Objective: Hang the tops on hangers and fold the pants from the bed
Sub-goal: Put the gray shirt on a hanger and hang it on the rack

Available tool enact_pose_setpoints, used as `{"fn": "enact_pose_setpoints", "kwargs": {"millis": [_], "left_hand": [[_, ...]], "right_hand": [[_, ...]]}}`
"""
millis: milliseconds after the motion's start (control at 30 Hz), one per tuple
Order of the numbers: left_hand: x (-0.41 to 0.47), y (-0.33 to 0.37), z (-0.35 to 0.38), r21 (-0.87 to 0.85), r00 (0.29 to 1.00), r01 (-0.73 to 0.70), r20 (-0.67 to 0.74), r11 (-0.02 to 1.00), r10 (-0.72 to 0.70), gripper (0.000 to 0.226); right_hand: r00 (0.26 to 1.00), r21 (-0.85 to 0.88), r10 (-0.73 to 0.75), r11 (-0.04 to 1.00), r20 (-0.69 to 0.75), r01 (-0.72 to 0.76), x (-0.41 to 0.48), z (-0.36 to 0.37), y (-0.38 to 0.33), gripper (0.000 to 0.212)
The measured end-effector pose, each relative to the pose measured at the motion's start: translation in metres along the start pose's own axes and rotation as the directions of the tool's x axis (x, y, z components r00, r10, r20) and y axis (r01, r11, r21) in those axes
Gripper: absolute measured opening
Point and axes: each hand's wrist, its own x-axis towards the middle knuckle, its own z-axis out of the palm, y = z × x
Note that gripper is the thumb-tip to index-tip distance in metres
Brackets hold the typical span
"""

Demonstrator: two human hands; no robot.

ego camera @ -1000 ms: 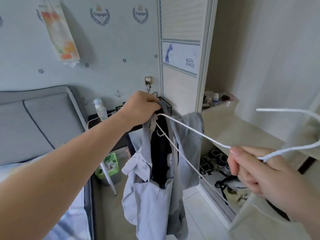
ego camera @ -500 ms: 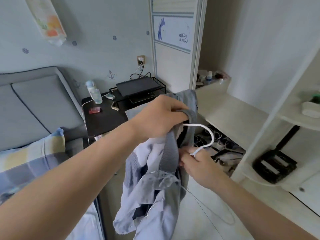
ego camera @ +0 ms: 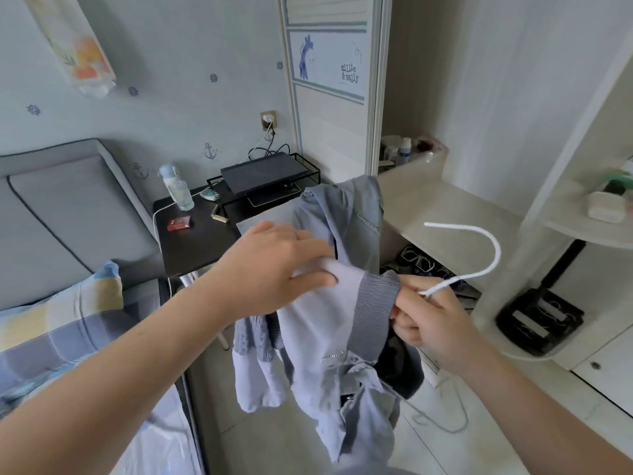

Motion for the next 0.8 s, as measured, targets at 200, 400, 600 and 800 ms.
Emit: {"fn": "enact_pose_setpoints", "kwargs": {"millis": [200,400,600,800], "left_hand": [[0.002,-0.013,0.001,-0.143,0.992,-0.051,-0.123,0.988,0.034,0.046],[0.003,-0.014,0.004,-0.291,0.979,0.05,-0.176,0.955,-0.105,0.03],[0.019,0.012,0.018,-0.251,0.968,-0.002,-0.244,0.968,-0.061,0.036],[0.026,0.012,0.025,-0.266,0.97,0.008,-0.231,0.964,-0.072,0.042]], "right_hand": [[0.998,-0.259,-0.054,0.965,-0.01,0.05,-0.001,-0.042,-0.012,0.018],[0.98,-0.331,-0.082,0.944,-0.18,0.018,-0.009,-0.073,0.009,0.031],[0.968,-0.471,-0.235,0.866,-0.089,0.167,-0.001,-0.061,-0.001,0.027],[0.965,-0.52,-0.24,0.841,-0.11,0.15,0.009,-0.044,-0.001,0.023]]}}
